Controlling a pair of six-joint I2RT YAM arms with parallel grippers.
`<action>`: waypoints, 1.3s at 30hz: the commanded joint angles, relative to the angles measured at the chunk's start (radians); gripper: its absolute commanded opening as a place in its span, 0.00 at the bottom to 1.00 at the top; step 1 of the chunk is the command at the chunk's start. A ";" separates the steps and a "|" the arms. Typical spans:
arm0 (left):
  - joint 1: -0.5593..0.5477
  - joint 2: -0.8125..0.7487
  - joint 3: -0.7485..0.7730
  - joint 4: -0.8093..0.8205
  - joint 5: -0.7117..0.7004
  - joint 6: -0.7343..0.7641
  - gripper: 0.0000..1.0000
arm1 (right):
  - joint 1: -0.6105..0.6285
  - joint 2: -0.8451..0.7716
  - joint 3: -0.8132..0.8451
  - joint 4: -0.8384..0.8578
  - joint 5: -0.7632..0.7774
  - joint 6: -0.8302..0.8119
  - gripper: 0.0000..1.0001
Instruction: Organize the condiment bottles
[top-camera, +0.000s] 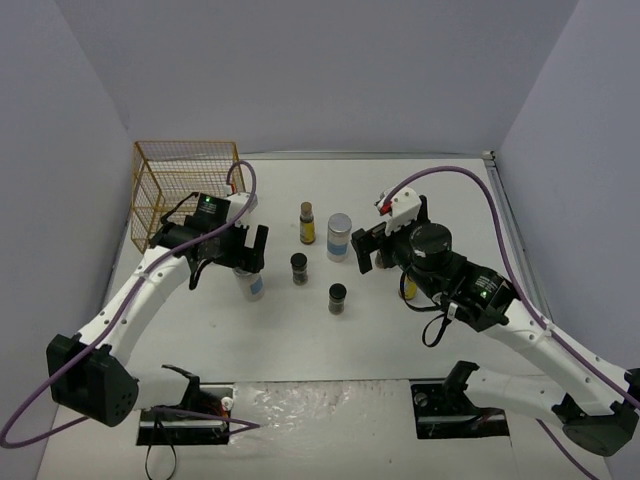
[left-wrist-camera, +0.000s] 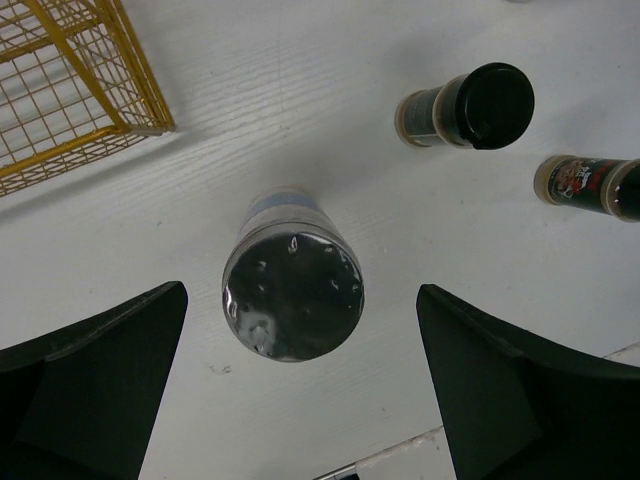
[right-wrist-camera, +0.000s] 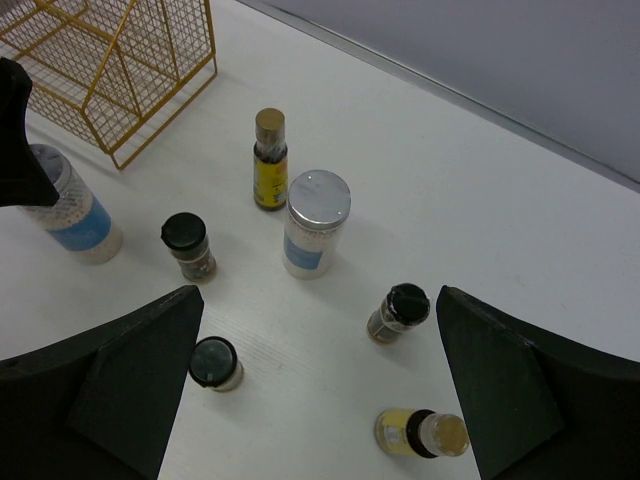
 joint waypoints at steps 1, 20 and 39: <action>-0.027 0.026 0.069 0.009 -0.013 0.035 0.97 | -0.007 -0.019 -0.005 0.039 0.046 0.014 1.00; -0.037 0.125 0.036 -0.033 -0.077 0.030 0.87 | -0.014 -0.053 -0.067 0.037 0.069 0.017 1.00; -0.037 0.047 0.070 -0.092 -0.073 -0.007 0.06 | -0.014 -0.073 -0.103 0.037 0.081 0.017 1.00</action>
